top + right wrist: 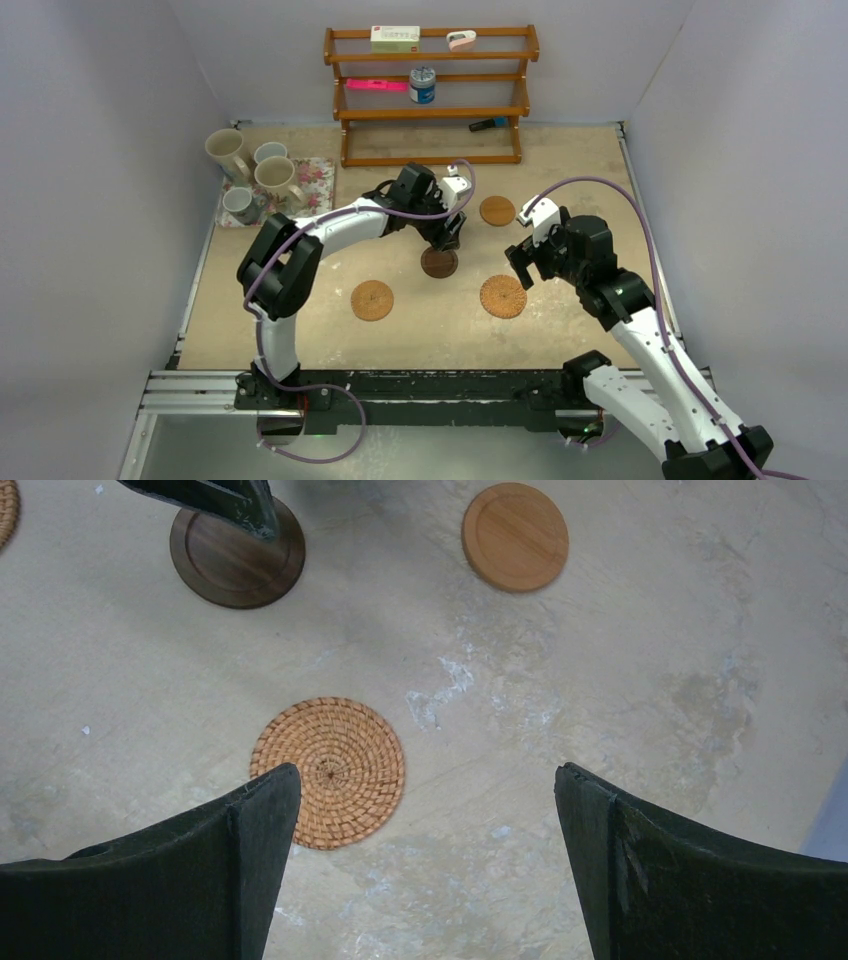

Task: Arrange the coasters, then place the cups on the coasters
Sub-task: Place the cup at the center of the board, then pick up the cup at the center of the board.

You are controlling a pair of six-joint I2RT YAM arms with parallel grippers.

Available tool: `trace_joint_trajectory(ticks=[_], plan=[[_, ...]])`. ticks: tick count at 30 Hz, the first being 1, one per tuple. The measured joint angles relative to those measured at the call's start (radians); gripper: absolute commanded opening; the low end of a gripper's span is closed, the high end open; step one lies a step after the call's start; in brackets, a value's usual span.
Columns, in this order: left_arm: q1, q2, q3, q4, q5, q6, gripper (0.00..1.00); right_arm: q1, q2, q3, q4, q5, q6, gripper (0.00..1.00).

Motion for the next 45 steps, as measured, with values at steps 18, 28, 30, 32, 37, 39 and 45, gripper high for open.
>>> trace_joint_trajectory(ticks=[18,28,30,32,37,39,45], plan=[[0.003,-0.248,-0.161,-0.001,-0.007,0.079,1.0,0.0,0.113,0.003,0.014,0.012,0.0,0.99],[0.211,-0.557,-0.309,0.085,-0.055,0.077,1.0,0.005,0.315,0.138,0.049,-0.015,0.007,0.99],[0.28,-0.619,-0.362,0.109,-0.069,0.077,1.0,0.01,0.349,0.17,0.075,-0.03,0.013,0.99],[0.342,-0.685,-0.428,0.129,-0.079,0.076,1.0,0.021,0.386,0.2,0.11,-0.037,0.021,0.99],[0.504,-0.819,-0.58,0.159,-0.1,0.077,1.0,0.061,0.492,0.257,0.199,-0.053,0.034,0.99],[0.562,-0.844,-0.624,0.169,-0.11,0.077,1.0,0.078,0.549,0.29,0.231,-0.053,0.035,0.99],[0.645,-0.904,-0.718,0.169,-0.118,0.082,1.0,0.114,0.695,0.344,0.344,-0.044,0.048,0.99]])
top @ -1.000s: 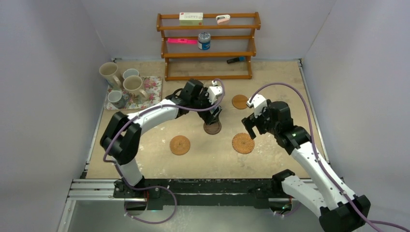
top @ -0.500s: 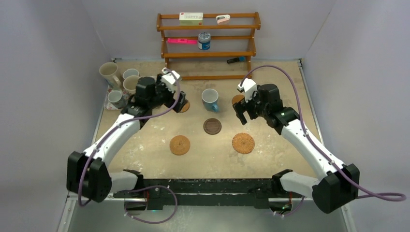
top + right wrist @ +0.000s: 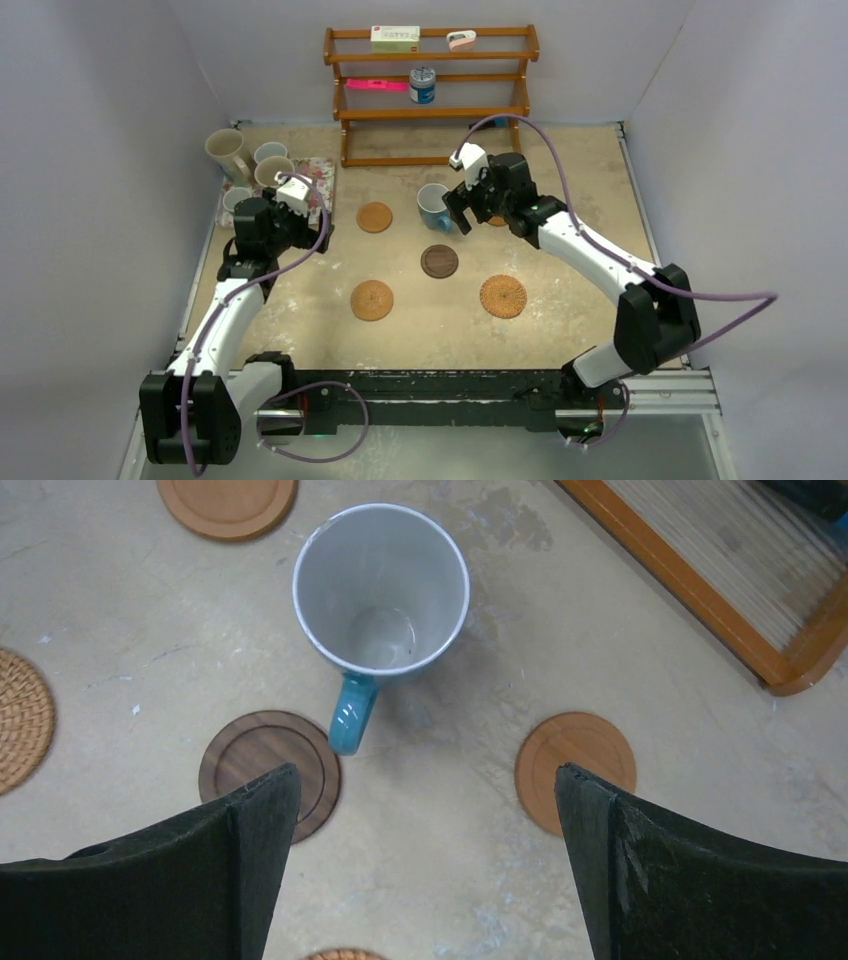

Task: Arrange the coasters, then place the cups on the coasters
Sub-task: Pick up the cup at the center of the board.

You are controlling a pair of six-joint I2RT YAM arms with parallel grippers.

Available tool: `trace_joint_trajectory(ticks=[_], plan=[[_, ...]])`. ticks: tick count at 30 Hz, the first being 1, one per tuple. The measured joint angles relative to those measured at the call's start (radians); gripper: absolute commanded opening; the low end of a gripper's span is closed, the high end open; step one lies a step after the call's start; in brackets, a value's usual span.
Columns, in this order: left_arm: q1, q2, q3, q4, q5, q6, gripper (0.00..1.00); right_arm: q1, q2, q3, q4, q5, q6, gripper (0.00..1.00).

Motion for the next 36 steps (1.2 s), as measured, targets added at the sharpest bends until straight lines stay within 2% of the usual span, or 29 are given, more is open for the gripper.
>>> trace_joint_trajectory(ticks=[7,20,26,36], plan=[[0.0,-0.042,-0.053,0.009,-0.008,0.013,1.0,0.019,0.1,0.0,0.104,0.018,0.011,0.97],[0.0,-0.08,-0.101,0.021,-0.025,0.026,1.0,0.024,0.157,-0.088,0.328,-0.014,0.033,0.86],[0.0,-0.111,-0.116,0.025,-0.026,0.033,1.0,0.039,0.221,-0.104,0.368,-0.016,0.071,0.85],[0.0,-0.114,-0.116,0.028,-0.026,0.048,1.0,0.056,0.247,-0.114,0.417,-0.009,0.108,0.73]])
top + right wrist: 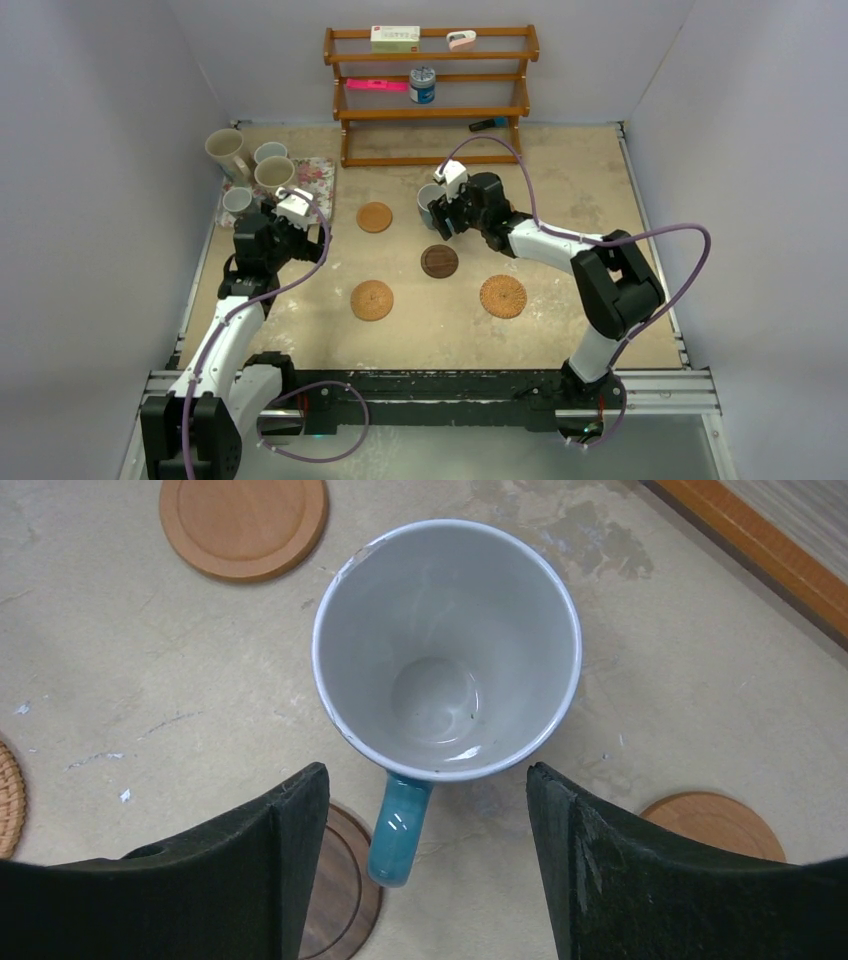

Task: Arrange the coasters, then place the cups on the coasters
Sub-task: Pick up the cup at the center of the board.

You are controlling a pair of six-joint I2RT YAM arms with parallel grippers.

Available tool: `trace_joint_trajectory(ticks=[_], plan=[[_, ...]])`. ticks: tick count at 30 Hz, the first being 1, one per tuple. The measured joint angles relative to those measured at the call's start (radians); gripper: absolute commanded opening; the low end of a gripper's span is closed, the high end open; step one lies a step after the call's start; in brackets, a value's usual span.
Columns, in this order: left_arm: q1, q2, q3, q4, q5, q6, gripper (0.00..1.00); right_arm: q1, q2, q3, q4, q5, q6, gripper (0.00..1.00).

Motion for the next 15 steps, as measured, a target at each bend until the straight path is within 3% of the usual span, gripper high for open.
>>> trace_joint_trajectory(ticks=[6,15], plan=[[0.0,-0.008,-0.012,0.003,0.0,0.0,1.0,0.0,0.013,0.0,0.001,0.003,0.004,0.65],[0.0,-0.014,-0.015,0.004,0.001,0.0,1.0,0.0,0.019,0.0,0.002,0.01,0.004,0.65]])
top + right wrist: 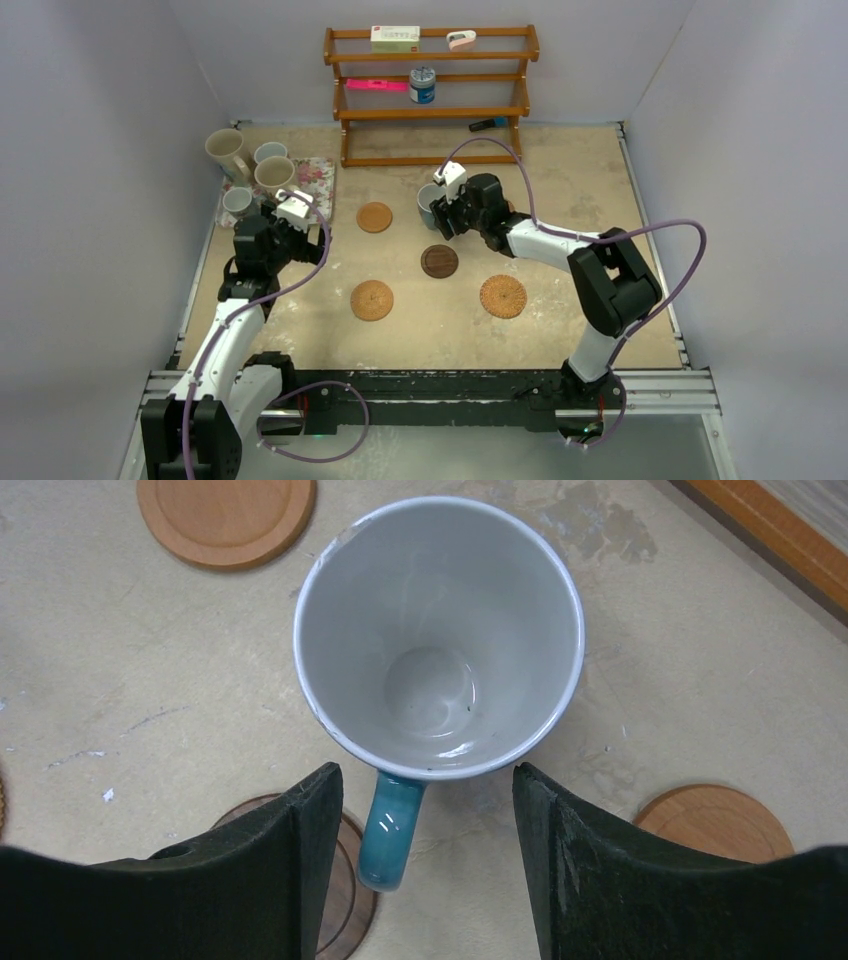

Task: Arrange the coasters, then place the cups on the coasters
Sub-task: Pick up the cup at the center of the board.

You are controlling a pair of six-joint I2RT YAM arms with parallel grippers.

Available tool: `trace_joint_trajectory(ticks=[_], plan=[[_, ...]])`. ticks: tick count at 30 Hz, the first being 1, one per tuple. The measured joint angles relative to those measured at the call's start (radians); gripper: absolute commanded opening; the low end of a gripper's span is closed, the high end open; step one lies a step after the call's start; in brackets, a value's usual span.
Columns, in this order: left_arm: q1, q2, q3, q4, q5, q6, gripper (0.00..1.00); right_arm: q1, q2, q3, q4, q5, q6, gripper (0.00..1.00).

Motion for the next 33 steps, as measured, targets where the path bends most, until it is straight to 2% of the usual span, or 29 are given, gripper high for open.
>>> trace_joint_trajectory(ticks=[10,20,27,33], plan=[[0.0,-0.01,-0.002,0.002,0.0,0.0,1.0,0.0,0.029,0.0,-0.002,0.017,0.0,0.57],[0.0,-0.01,-0.002,0.003,0.004,0.0,1.0,0.0,0.029,0.0,-0.002,0.017,0.0,0.56],[0.0,-0.01,-0.002,0.003,0.004,0.0,1.0,0.0,0.029,0.001,-0.002,0.017,-0.002,0.4],[0.0,-0.01,-0.002,0.003,0.004,0.0,1.0,0.0,0.029,0.002,-0.004,0.018,-0.003,0.18]])
